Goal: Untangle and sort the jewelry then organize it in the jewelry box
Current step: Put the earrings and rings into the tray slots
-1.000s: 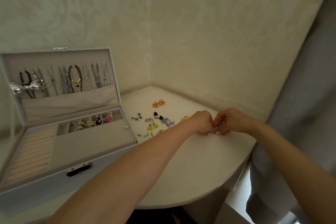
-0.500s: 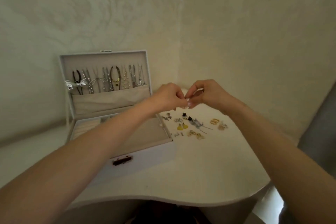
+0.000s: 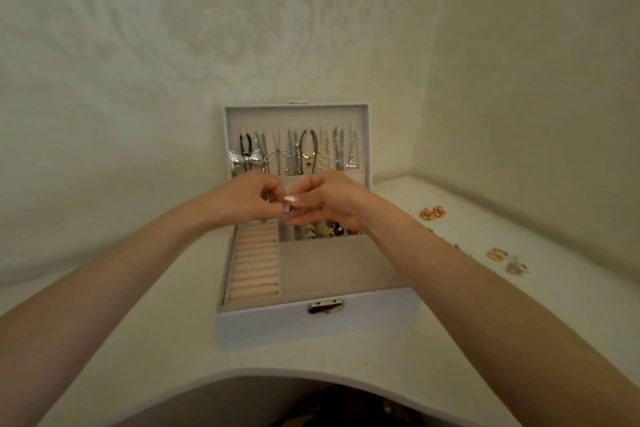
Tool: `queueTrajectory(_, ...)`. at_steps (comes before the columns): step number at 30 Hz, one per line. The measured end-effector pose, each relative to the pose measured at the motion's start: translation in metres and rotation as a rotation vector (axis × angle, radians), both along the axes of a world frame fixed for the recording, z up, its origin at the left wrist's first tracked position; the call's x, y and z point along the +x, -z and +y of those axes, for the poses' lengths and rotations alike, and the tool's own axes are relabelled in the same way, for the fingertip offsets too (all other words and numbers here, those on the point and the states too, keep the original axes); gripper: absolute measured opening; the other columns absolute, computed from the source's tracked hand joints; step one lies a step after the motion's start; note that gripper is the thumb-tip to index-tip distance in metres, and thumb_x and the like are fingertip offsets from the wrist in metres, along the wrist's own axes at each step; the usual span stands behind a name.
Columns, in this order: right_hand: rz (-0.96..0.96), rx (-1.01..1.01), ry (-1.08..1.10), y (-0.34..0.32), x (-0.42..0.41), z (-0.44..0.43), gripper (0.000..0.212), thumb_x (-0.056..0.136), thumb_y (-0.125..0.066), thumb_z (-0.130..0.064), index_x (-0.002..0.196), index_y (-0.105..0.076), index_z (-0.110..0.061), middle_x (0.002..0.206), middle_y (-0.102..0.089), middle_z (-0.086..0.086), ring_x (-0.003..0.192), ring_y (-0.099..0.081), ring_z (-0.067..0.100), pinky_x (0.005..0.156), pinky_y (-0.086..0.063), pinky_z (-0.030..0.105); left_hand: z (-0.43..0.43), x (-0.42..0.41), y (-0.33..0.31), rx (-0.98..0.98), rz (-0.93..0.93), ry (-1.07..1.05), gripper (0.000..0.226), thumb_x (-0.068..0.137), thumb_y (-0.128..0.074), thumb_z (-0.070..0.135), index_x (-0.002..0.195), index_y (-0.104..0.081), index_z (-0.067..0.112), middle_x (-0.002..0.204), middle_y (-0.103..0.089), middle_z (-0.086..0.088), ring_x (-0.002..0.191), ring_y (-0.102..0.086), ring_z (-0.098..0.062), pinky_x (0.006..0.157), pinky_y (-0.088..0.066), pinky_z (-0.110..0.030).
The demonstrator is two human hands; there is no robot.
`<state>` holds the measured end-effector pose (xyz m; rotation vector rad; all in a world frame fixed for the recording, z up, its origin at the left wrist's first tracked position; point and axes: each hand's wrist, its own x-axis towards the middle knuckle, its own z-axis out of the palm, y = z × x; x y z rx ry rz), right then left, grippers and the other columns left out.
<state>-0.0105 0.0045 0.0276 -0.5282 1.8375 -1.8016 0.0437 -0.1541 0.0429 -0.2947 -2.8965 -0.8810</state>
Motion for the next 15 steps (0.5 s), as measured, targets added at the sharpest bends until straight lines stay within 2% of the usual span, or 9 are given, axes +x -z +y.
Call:
queueTrajectory(2, 0.055, 0.061, 0.036, 0.001, 0.0, -0.012, 0.015, 0.083, -0.059, 0.015, 0.088, -0.061, 0.001, 0.083, -0.066, 0.019, 0.057, -0.068, 0.021, 0.058, -0.06, 0.029, -0.01, 0.001, 0.001, -0.111, 0.059, -0.054, 0.015, 0.08, -0.069, 0.012, 0.073, -0.057, 0.017, 0.064, -0.052, 0.007, 0.059, -0.048, -0.007, 0.048, -0.034, -0.011)
queueTrajectory(4, 0.204, 0.183, 0.11, 0.003, -0.003, -0.023, 0.02, 0.081, -0.061, 0.017, 0.096, -0.065, 0.005, 0.089, -0.066, 0.022, 0.057, -0.065, 0.02, 0.054, -0.058, 0.025, -0.019, 0.001, 0.003, -0.298, 0.122, -0.12, 0.012, 0.079, -0.069, 0.019, 0.08, -0.058, 0.018, 0.071, -0.054, 0.008, 0.074, -0.055, -0.016, 0.056, -0.035, -0.015)
queueTrajectory(7, 0.436, 0.367, 0.144, 0.01, -0.008, -0.041, 0.022, 0.077, -0.068, 0.013, 0.096, -0.07, 0.004, 0.096, -0.069, 0.021, 0.062, -0.062, 0.013, 0.065, -0.059, 0.024, -0.025, 0.002, 0.014, -0.497, 0.188, -0.185, 0.01, 0.08, -0.064, 0.022, 0.089, -0.063, 0.017, 0.095, -0.066, -0.001, 0.096, -0.06, -0.024, 0.07, -0.039, -0.027)
queueTrajectory(10, 0.659, 0.487, 0.103, 0.016, -0.008, -0.053, 0.019, 0.073, -0.074, 0.008, 0.09, -0.073, -0.001, 0.086, -0.07, 0.007, 0.061, -0.056, 0.002, 0.063, -0.045, 0.003, -0.025, 0.004, 0.022, -0.59, 0.247, -0.181, 0.014, 0.084, -0.059, 0.023, 0.094, -0.063, 0.015, 0.107, -0.064, -0.004, 0.103, -0.058, -0.025, 0.077, -0.042, -0.031)
queueTrajectory(12, 0.791, 0.542, 0.079, 0.018, -0.007, -0.057, 0.016, 0.073, -0.073, 0.008, 0.086, -0.075, -0.001, 0.086, -0.072, 0.007, 0.07, -0.062, 0.008, 0.063, -0.039, 0.0, -0.026, 0.005, 0.023, -0.611, 0.266, -0.182, 0.015, 0.086, -0.056, 0.023, 0.096, -0.062, 0.014, 0.108, -0.062, -0.004, 0.103, -0.058, -0.025, 0.076, -0.042, -0.032)
queueTrajectory(15, 0.895, 0.572, 0.021, 0.022, -0.008, -0.06, 0.019, 0.074, -0.066, 0.013, 0.086, -0.075, 0.001, 0.091, -0.073, 0.014, 0.086, -0.067, 0.02, 0.072, -0.04, 0.008, -0.03, 0.004, 0.023, -0.634, 0.272, -0.181, 0.016, 0.087, -0.055, 0.024, 0.096, -0.062, 0.012, 0.108, -0.061, -0.005, 0.103, -0.058, -0.025, 0.075, -0.041, -0.032)
